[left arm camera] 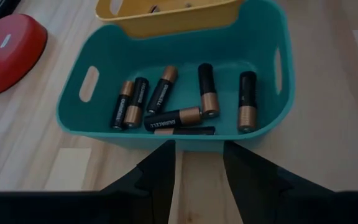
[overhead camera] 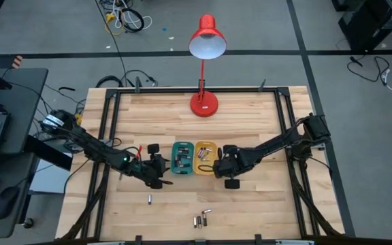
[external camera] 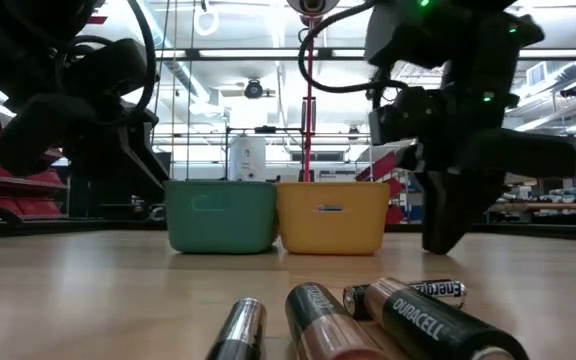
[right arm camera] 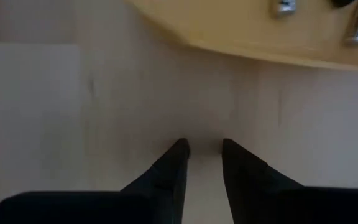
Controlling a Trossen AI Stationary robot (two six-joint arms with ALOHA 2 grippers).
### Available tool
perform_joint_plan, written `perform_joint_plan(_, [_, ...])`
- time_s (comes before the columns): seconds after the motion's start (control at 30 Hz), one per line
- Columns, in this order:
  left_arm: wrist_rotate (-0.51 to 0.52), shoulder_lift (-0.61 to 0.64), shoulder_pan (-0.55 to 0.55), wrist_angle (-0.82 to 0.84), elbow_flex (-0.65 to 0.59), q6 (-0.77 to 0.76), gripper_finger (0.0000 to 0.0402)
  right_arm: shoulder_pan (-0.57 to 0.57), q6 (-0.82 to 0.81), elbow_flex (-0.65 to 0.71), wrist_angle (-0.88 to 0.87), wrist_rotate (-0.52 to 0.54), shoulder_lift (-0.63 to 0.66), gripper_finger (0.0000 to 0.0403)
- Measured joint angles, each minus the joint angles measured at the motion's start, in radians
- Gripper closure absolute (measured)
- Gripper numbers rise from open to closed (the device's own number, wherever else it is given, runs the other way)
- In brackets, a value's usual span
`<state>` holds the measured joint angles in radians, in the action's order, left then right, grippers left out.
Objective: Sort batteries
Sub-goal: Adjust the blue and yellow bins, then put the white battery into the yellow bin
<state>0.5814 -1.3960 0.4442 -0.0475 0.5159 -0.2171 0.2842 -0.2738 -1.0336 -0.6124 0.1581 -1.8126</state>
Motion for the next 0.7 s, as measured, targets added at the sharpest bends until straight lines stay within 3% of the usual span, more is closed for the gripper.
perform_joint_plan(0.2, [-0.018, 0.0, 0.0, -0.073, 0.0, 0.013, 0.0249, 0.08, -0.069, 0.003, 0.068, -0.07, 0.0, 0.0318])
perform_joint_plan(0.43, [0.003, 0.0, -0.019, -0.074, 0.0, 0.025, 0.0249, 0.175, -0.135, 0.003, 0.366, -0.098, 0.0, 0.0321])
perform_joint_plan(0.6, [0.067, 0.0, -0.043, -0.006, 0.0, 0.03, 0.0249, 0.23, -0.228, 0.015, 0.5, 0.11, -0.002, 0.032])
perform_joint_plan(0.7, [0.078, 0.0, -0.063, 0.032, 0.0, 0.006, 0.0249, 0.257, -0.254, 0.034, 0.507, 0.134, -0.003, 0.0317])
